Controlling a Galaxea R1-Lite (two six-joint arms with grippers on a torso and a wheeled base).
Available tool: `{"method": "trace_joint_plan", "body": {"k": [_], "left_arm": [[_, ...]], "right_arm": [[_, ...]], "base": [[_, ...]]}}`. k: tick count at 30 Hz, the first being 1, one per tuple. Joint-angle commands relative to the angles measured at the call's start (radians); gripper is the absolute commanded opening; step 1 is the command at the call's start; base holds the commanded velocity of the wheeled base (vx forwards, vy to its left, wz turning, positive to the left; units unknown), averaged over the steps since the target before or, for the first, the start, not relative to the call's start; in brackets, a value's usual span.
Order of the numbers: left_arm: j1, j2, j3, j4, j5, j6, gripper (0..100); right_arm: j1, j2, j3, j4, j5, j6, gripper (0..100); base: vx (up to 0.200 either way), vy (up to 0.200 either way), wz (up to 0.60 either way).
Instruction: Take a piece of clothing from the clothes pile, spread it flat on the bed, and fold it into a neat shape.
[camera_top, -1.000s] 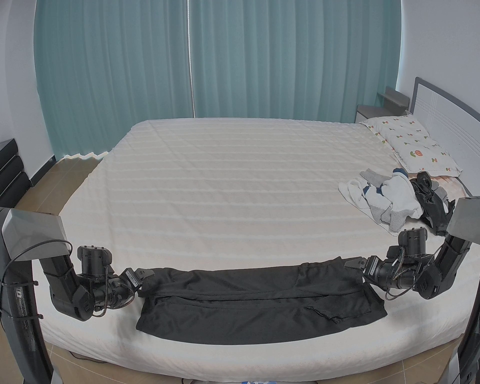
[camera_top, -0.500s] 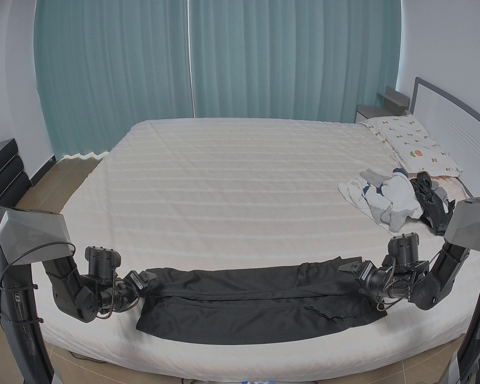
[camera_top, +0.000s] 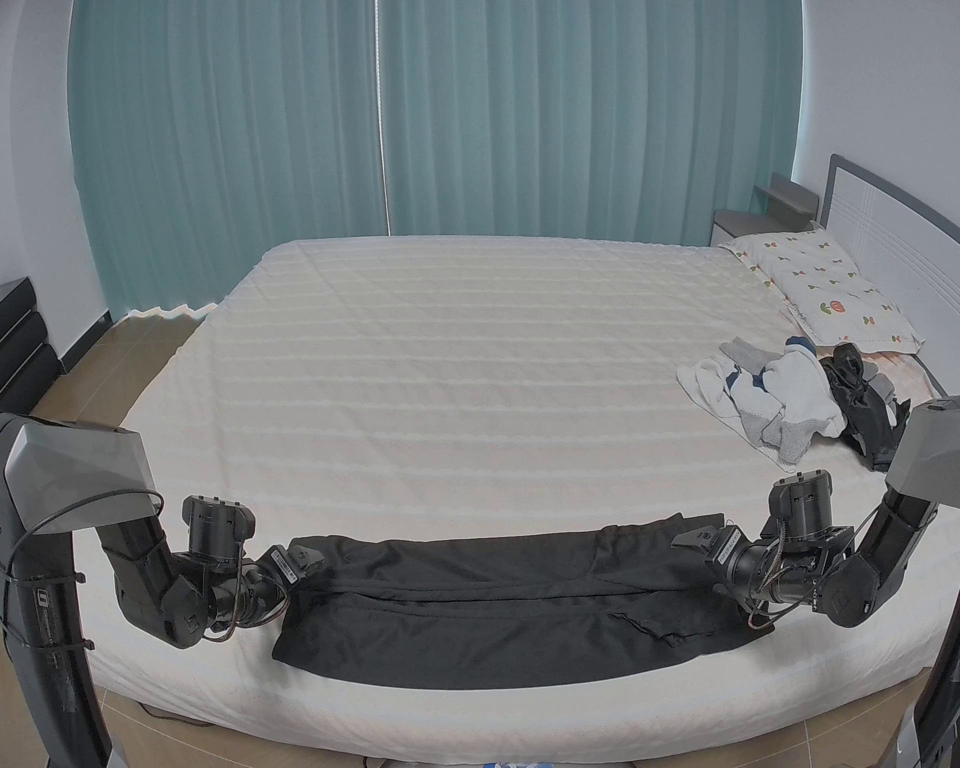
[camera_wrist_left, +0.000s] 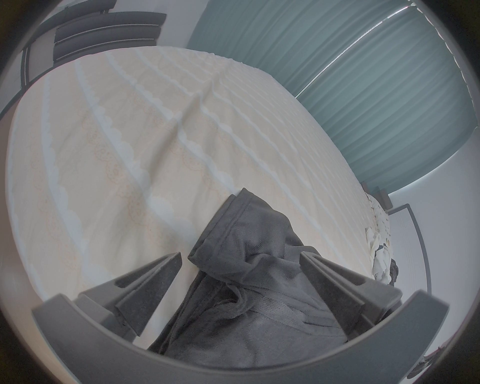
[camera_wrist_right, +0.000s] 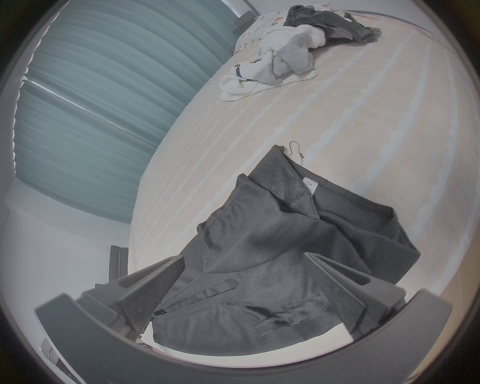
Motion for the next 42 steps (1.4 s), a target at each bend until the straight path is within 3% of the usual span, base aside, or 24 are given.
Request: {"method": "trace_joint_plan", "body": {"k": [1,2,3,8,22,39,40,42], "left_arm": [[-0.008,0.012,-0.001,0.001,0.019,0.011,100],[-0.009,0.017,-0.003,-0.001,0.028,0.022,100],[-0.008,0.021,-0.003,-0.004,0.035,0.028,0],[-0.008,0.018,-0.018,-0.010,0.078,0.025,0],[-0.009,0.011,-0.036,-0.065,0.102,0.007,0],[-0.008,0.000,-0.046,-0.065,0.102,0.002,0],[-0.008,0.001,-0.047,-0.065,0.102,0.002,0],[-0.008,0.000,-0.047,-0.065,0.102,0.002,0]], "right_arm": [[0.013,0.004,0.000,0.000,-0.001,0.021,100],[0.018,0.004,0.002,0.001,-0.002,0.031,100],[0.022,0.004,0.003,0.001,-0.006,0.040,100],[0.062,0.018,-0.007,0.013,-0.068,0.107,100],[0.055,0.112,-0.096,0.015,-0.099,0.158,100],[0.062,0.190,-0.222,0.098,-0.188,0.158,100],[0.062,0.190,-0.222,0.098,-0.193,0.156,0],[0.065,0.187,-0.218,0.099,-0.200,0.158,0]], "base": [[0.000,0.000,0.00],[0.000,0.000,0.00],[0.000,0.000,0.00],[0.000,0.000,0.00],[0.000,0.000,0.00],[0.000,0.000,0.00],[0.000,0.000,0.00],[0.000,0.000,0.00]]}}
